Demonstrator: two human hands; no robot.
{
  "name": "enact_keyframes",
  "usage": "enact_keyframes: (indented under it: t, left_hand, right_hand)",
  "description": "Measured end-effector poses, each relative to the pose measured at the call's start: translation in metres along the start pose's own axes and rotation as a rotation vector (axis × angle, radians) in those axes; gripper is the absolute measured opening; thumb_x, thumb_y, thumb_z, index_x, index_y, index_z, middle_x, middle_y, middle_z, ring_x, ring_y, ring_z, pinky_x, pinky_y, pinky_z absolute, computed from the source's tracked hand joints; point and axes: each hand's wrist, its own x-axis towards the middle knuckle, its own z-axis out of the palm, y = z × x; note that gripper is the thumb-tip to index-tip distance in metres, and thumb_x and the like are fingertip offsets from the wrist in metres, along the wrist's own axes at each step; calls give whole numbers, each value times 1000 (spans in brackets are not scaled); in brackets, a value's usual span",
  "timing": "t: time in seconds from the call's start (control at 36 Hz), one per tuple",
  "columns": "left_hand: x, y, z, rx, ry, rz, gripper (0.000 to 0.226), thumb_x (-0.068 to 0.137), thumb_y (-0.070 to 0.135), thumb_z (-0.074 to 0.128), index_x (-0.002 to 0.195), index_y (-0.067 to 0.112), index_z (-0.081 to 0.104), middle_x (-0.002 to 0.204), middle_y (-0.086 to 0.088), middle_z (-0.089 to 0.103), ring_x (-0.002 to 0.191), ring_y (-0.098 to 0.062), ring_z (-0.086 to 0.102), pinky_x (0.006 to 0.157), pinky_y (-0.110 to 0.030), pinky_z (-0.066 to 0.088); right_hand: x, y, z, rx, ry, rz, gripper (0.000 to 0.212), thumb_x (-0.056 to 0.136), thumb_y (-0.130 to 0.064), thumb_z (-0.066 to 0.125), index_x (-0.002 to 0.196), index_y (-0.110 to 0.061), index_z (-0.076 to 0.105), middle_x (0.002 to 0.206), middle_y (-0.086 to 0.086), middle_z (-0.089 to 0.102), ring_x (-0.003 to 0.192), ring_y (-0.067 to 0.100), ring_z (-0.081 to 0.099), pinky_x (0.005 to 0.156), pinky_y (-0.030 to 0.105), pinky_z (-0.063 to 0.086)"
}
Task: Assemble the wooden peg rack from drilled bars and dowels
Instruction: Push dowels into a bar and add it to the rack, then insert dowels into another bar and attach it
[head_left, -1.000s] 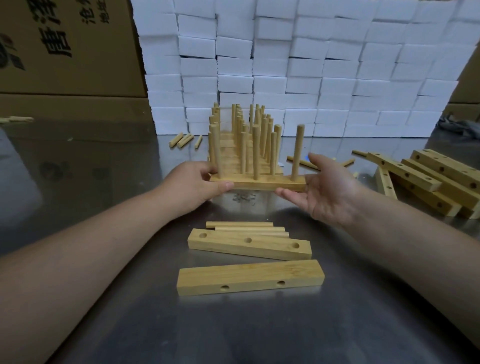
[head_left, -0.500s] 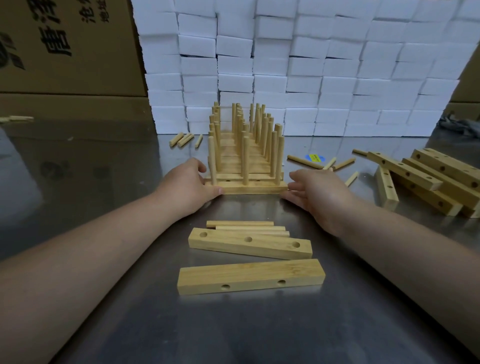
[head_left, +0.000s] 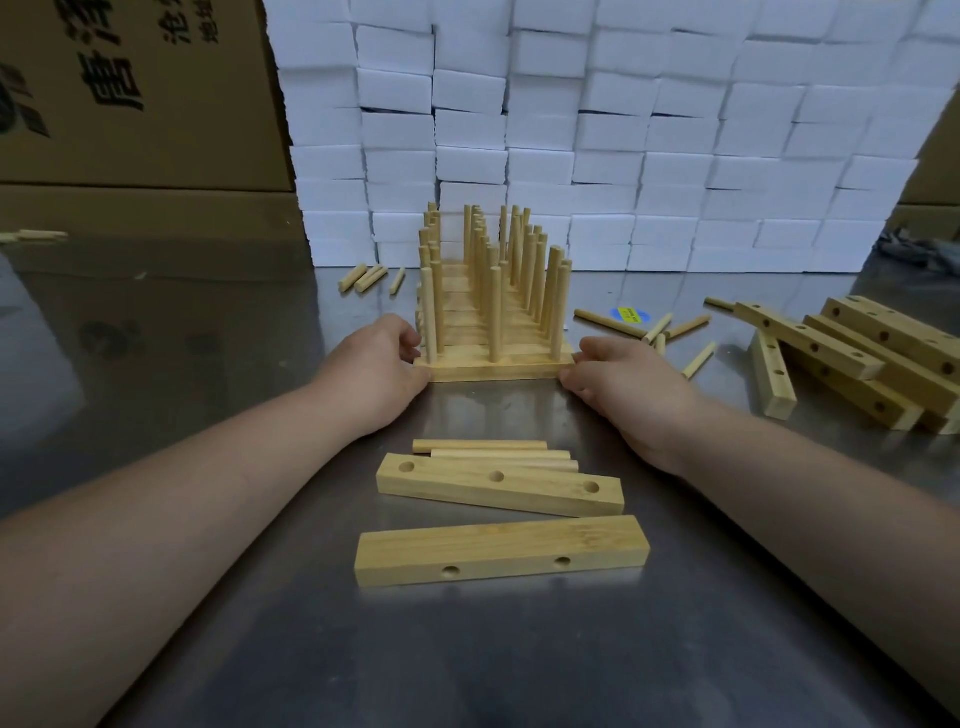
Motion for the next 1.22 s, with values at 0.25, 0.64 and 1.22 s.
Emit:
enact_keyframes:
  t: [0.25, 0.64, 1.22]
  left_hand:
    - [-4, 5, 0, 106, 65, -19, 20, 83, 36, 63, 80, 26, 46, 80, 5, 58, 78, -14, 52, 58, -30, 35]
    - [-10, 8, -3, 74, 33, 73, 26, 89, 39, 55, 71, 22, 63, 72, 5, 63, 71, -10, 55, 53, -24, 34]
    - [-38, 64, -33, 138, -907, 389, 38, 69, 47, 74, 94, 56, 48, 104, 28, 47, 92, 6, 46, 71, -14, 37]
  right_hand:
    - [1, 2, -1, -44, 21, -27, 30, 83, -9, 58, 109, 6, 52, 115, 25, 56, 99, 29, 61, 97, 51, 43]
    - [-2, 1, -1, -98, -26, -120, 5, 82, -21, 60, 85, -17, 62, 93, 5, 66, 91, 22, 60, 84, 37, 46]
    - [-1, 2, 1, -95, -12, -103, 21, 86, -23, 55, 104, -12, 58, 102, 7, 60, 102, 26, 57, 96, 48, 44]
